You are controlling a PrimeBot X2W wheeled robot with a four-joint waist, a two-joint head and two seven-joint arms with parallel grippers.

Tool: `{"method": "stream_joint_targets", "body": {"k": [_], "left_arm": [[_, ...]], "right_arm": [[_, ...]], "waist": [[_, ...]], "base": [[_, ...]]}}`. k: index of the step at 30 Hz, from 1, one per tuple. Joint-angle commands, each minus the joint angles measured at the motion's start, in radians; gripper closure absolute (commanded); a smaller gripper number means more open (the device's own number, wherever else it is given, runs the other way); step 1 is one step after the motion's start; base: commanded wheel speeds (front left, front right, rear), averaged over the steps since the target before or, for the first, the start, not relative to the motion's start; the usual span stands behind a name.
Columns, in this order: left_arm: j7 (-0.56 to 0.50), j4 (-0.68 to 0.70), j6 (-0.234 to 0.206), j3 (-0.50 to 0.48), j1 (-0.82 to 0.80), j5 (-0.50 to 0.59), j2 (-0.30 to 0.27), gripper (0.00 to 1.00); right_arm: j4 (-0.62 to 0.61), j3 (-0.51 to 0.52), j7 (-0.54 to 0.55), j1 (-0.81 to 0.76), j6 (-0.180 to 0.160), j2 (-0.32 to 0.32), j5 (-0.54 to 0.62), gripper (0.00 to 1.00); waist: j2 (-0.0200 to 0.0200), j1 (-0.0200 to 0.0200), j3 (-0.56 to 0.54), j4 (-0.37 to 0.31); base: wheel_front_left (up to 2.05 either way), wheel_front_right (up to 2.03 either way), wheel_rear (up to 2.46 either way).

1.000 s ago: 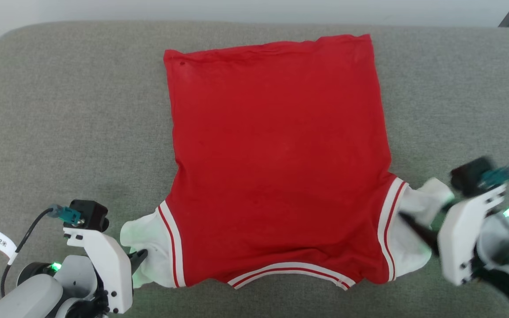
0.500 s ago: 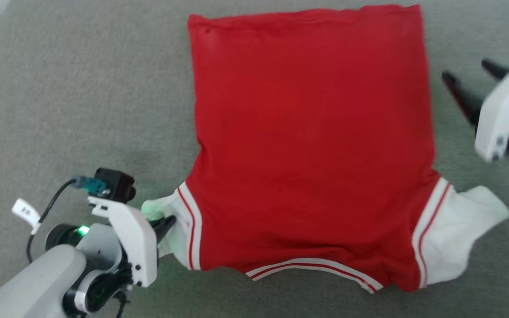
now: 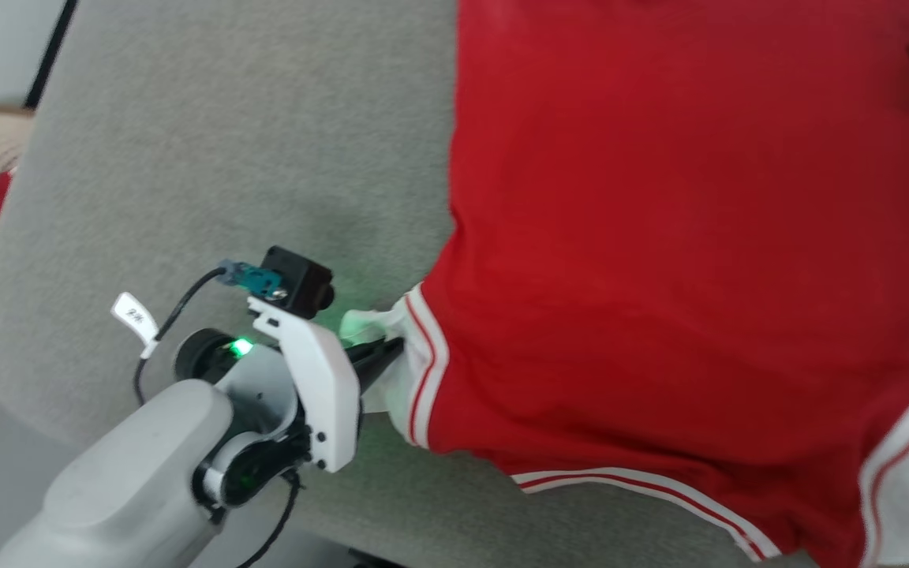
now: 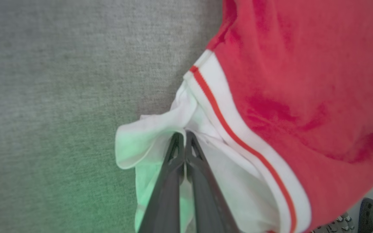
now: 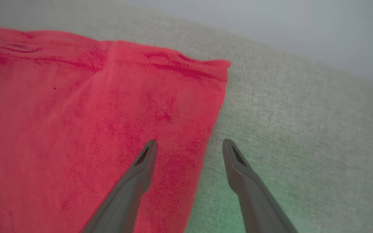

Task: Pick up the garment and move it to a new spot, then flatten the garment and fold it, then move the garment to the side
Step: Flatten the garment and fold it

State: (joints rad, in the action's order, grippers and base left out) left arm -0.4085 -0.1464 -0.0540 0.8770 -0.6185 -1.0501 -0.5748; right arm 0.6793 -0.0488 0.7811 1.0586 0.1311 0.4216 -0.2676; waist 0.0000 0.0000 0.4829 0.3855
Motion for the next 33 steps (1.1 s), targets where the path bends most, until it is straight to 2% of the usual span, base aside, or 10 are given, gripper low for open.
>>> {"method": "stream_joint_targets", "body": {"k": [1,6,10,11,12,13,20,23,27,33], "left_arm": [[-0.004,-0.023,0.005,0.016,-0.003,0.007,0.014,1.0],[0.003,-0.075,0.031,0.034,-0.013,0.01,0.055,1.0],[0.012,-0.113,0.047,0.038,-0.014,0.004,0.072,1.0],[0.015,-0.121,0.052,0.039,-0.015,0.002,0.075,1.0],[0.019,-0.129,0.055,0.039,-0.016,0.002,0.078,1.0],[0.021,-0.136,0.058,0.039,-0.017,0.001,0.08,1.0],[0.043,-0.177,0.069,0.02,-0.032,0.0,0.072,1.0],[0.059,-0.192,0.063,0.001,-0.038,0.0,0.052,1.0],[0.073,-0.193,0.042,-0.028,-0.03,-0.01,0.014,1.0],[0.073,-0.158,0.023,-0.046,0.001,-0.026,-0.033,1.0]], "right_arm": [[0.034,0.007,0.014,0.032,-0.001,0.005,0.016,0.0],[0.186,0.04,0.067,0.084,-0.001,0.008,0.081,0.0],[0.3,0.064,0.139,0.064,-0.002,0.011,0.131,0.0],[0.322,0.071,0.152,0.056,-0.002,0.011,0.139,0.18],[0.339,0.076,0.157,0.049,-0.003,0.011,0.149,0.78],[0.353,0.083,0.161,0.044,-0.003,0.011,0.152,1.0],[0.344,0.113,0.12,0.072,-0.002,-0.011,0.151,1.0],[0.299,0.071,0.11,0.086,-0.002,-0.036,0.118,1.0],[0.204,-0.037,0.106,0.073,-0.001,-0.05,0.035,1.0],[-0.026,-0.168,0.138,-0.036,-0.001,0.001,-0.147,1.0]], "waist": [[0.0,0.0,0.034,0.042],[0.0,0.0,0.06,0.085],[0.0,0.0,0.071,0.096],[0.0,0.0,0.073,0.097],[0.0,0.0,0.074,0.097],[0.0,0.0,0.073,0.096],[0.0,0.0,0.051,0.055],[0.0,0.0,0.027,0.017],[0.0,0.0,-0.013,-0.047],[0.0,0.0,-0.067,-0.125]], "base": [[0.0,0.0,0.0],[0.0,0.0,0.0],[0.0,0.0,0.0],[0.0,0.0,0.0],[0.0,0.0,0.0],[0.0,0.0,0.0],[0.0,0.0,0.0],[0.0,0.0,0.0],[0.0,0.0,0.0],[0.0,0.0,0.0]]}}
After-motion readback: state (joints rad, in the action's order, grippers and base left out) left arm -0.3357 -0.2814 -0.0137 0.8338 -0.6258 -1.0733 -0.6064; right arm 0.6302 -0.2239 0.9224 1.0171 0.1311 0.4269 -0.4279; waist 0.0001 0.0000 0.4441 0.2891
